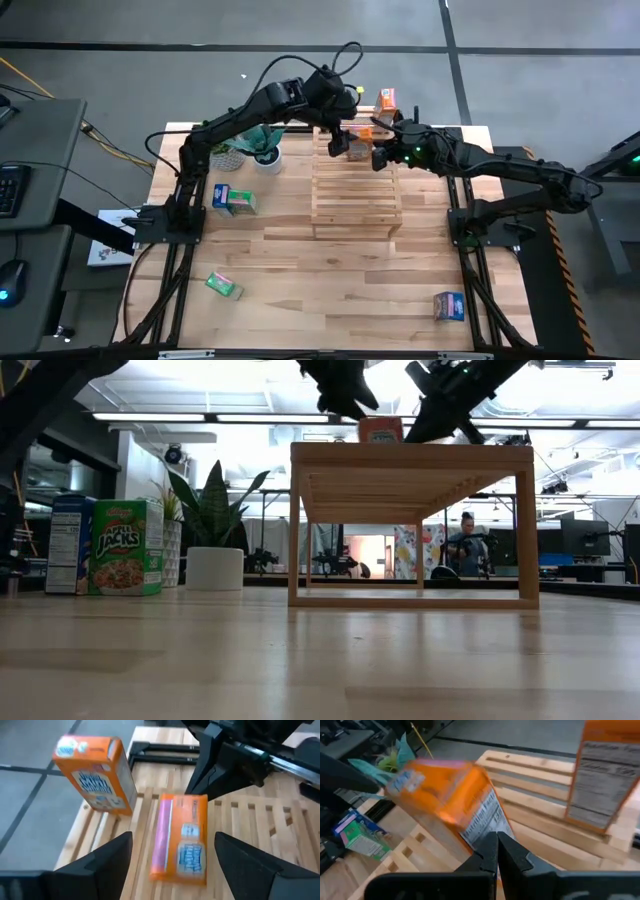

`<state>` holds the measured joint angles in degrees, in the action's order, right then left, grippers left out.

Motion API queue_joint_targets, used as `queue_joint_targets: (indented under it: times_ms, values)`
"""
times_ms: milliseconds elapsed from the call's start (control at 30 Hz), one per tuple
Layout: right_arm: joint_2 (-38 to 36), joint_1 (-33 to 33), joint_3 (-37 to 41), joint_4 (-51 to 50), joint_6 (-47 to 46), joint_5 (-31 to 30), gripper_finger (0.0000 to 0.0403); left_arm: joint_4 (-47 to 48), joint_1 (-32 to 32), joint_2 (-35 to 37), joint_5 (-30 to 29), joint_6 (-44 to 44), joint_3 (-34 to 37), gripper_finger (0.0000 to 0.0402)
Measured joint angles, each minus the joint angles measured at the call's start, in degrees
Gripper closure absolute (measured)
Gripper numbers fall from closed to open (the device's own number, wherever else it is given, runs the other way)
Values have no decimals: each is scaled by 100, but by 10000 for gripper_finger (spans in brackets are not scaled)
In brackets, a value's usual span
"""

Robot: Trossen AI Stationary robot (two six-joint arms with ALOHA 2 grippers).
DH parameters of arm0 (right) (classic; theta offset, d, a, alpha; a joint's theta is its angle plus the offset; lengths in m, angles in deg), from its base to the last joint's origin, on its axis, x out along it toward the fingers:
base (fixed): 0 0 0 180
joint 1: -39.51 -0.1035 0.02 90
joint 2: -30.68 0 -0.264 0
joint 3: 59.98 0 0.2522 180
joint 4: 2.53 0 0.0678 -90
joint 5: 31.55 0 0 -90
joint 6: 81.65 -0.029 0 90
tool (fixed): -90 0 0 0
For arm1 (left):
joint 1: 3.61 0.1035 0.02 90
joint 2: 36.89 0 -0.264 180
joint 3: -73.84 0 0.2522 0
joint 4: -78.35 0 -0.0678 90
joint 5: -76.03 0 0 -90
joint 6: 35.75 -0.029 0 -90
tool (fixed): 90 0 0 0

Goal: Stack cereal on shelf
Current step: Put the bottom left orange cereal box on the shelf, then put the bottom right blue cereal box on the shelf

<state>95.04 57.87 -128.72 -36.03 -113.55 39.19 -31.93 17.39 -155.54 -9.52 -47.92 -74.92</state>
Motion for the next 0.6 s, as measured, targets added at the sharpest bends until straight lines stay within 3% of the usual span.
queue_joint_targets:
  times_ms: [233,500,600]
  values:
    - [-532,86,2,-341,256,-26,403,27,139,316,86,293,17,128]
    - [-1686,90,2,-1007,496,-47,403,59,424,538,1635,767,15,128]
    - [-2099,91,2,-1315,496,-47,403,-61,449,539,1837,766,149,128]
